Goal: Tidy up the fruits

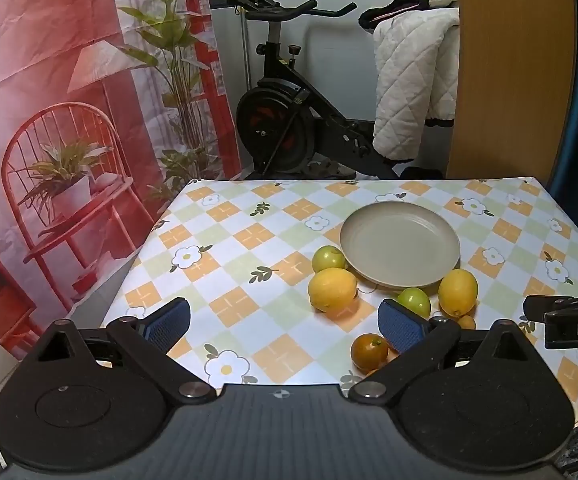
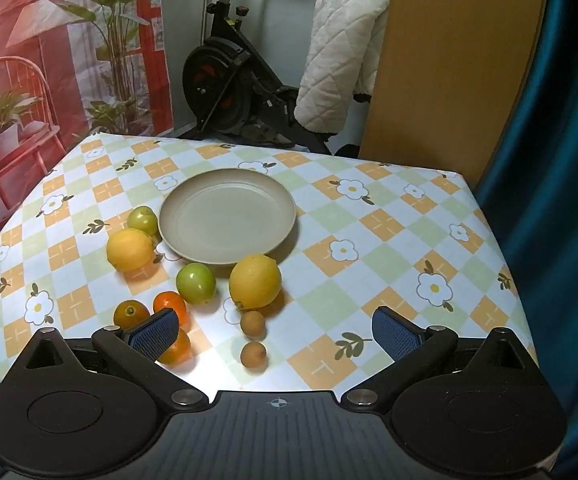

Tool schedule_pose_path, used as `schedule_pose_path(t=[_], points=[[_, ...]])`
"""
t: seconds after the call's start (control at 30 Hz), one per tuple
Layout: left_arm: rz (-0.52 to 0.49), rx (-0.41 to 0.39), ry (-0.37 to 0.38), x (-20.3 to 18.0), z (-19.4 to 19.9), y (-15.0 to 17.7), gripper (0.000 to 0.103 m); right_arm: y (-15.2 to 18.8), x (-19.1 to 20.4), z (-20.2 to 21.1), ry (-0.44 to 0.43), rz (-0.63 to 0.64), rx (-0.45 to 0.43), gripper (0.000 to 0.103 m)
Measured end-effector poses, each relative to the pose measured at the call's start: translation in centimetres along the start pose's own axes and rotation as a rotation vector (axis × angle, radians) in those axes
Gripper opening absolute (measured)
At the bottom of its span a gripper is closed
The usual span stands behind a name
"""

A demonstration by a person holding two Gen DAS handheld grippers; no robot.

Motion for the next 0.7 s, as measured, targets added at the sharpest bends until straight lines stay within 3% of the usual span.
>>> schedule_pose_path(t=[0.7], points=[[0.005, 0.002, 0.011, 0.0, 0.1, 0.0, 0.102, -0.2, -0.3, 0.3, 0.005, 0.003, -0.005, 0.103]])
Point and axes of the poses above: each gripper's, at about its wrist camera, not at the fingertips, and z roughly against the way its jaws point, x to its left, y to its underside, the point moved 6 cm from there along -z, roughly the way its jaws point, and after that the axes turned 5 degrees about -y, right-handed, at the moved point
